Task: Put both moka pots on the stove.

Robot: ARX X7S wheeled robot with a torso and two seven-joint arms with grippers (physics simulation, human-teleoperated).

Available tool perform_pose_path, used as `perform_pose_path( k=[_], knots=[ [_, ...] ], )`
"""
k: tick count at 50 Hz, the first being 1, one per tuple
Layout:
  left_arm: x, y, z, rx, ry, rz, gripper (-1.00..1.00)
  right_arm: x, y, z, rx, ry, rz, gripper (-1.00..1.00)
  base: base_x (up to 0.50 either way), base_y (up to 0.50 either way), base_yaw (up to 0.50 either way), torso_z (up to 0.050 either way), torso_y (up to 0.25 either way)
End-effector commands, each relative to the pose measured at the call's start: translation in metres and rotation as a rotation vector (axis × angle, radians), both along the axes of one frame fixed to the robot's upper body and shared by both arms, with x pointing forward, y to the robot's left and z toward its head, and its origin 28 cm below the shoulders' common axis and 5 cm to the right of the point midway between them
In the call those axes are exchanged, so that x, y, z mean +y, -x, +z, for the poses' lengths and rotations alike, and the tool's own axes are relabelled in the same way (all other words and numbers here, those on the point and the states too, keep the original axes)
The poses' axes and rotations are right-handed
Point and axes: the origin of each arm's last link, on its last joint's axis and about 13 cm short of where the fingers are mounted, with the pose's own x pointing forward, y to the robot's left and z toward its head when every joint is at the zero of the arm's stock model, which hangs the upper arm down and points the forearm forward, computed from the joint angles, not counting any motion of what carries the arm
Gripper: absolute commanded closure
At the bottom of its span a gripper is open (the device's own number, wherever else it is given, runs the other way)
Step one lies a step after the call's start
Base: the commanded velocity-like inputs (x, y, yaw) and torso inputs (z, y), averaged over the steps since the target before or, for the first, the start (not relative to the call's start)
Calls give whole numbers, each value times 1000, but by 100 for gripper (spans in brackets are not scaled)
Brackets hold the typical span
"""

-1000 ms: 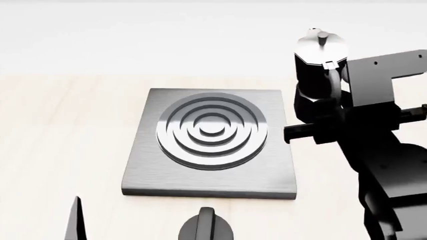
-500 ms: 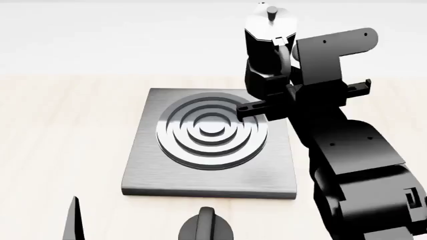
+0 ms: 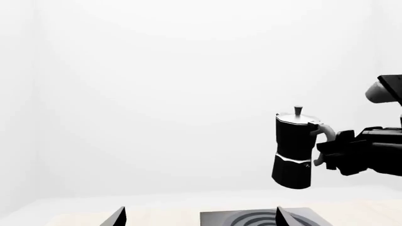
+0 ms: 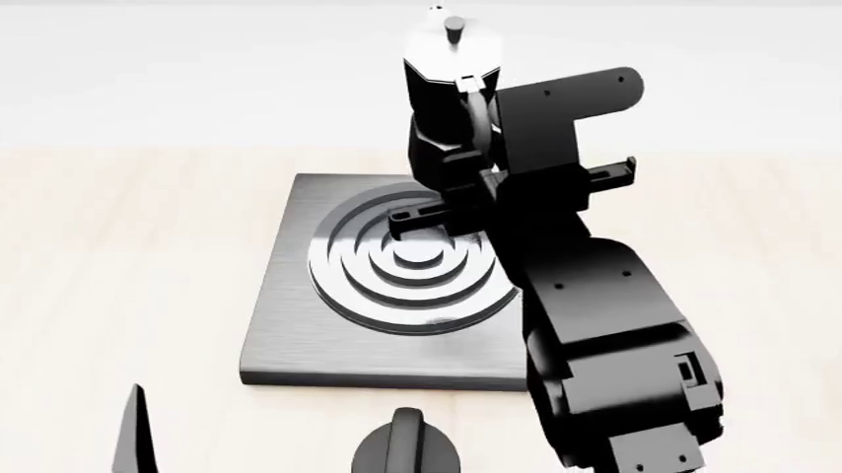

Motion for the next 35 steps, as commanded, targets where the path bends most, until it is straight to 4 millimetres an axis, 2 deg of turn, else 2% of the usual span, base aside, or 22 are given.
perform_pose_path(
  k=[1, 10, 17, 27, 35],
  knots=[
    [1, 0, -1, -2, 4, 4, -100, 19, -10, 4, -42, -21, 37, 100, 0, 0, 0, 0, 0],
    [2, -1, -1, 6, 1, 1, -100, 29, -20, -3, -31, -17, 47, 100, 0, 0, 0, 0, 1],
    [1, 0, -1, 7, -7, -2, -100, 38, -20, -3, -34, -23, 71, 100, 0, 0, 0, 0, 1],
    [3, -1, -2, 15, -8, 4, -100, 41, -21, -1, -32, -25, 77, 100, 0, 0, 0, 2, 1],
    [3, -1, -2, 21, -10, 3, -100, 39, -22, -1, -30, -31, 70, 100, 0, 0, 0, 0, -133]
  ],
)
